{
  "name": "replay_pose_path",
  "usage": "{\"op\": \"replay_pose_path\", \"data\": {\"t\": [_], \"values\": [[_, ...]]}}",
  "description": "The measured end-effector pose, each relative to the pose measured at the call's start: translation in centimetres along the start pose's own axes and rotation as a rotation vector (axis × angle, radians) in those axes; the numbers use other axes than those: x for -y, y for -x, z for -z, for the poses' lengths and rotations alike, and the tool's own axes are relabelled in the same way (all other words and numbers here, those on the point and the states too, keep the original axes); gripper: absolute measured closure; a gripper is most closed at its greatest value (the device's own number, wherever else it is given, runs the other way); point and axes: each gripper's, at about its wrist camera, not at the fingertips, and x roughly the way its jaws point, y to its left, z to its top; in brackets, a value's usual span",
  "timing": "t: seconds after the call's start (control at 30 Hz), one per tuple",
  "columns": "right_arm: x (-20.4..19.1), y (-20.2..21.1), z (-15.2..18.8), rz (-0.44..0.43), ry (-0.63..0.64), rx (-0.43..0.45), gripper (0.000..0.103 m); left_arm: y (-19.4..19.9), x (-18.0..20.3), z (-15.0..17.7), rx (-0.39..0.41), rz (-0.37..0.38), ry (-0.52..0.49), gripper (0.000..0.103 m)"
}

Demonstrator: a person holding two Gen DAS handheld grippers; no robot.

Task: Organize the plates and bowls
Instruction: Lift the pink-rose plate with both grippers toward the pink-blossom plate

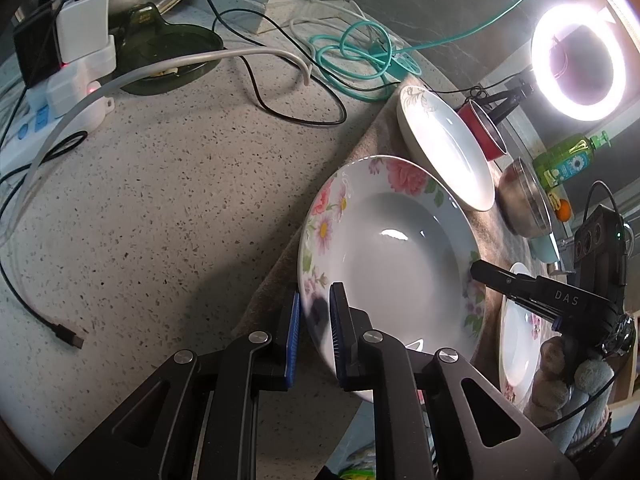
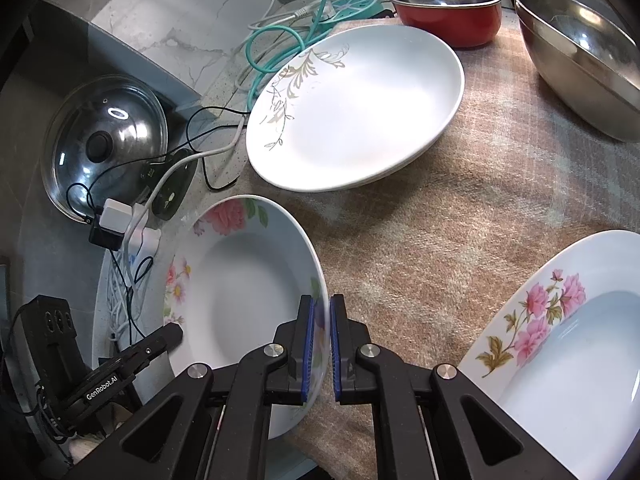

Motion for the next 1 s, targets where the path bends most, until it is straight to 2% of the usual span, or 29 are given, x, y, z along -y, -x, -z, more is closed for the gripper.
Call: {"op": "replay_pose_path", "data": {"t": [0.67, 1.0], "values": [[0.1, 1.5, 0.4, -0.010, -0.013, 0.031, 0.096, 0.3, 1.4, 0.0, 0.017, -0.021, -0.068, 0.090], [0.5, 1.1, 0.9, -0.003, -0.017, 0.011, 0.096, -0.7, 1.1, 0.2, -0.017, -0.020, -0.068, 0.091]]}}
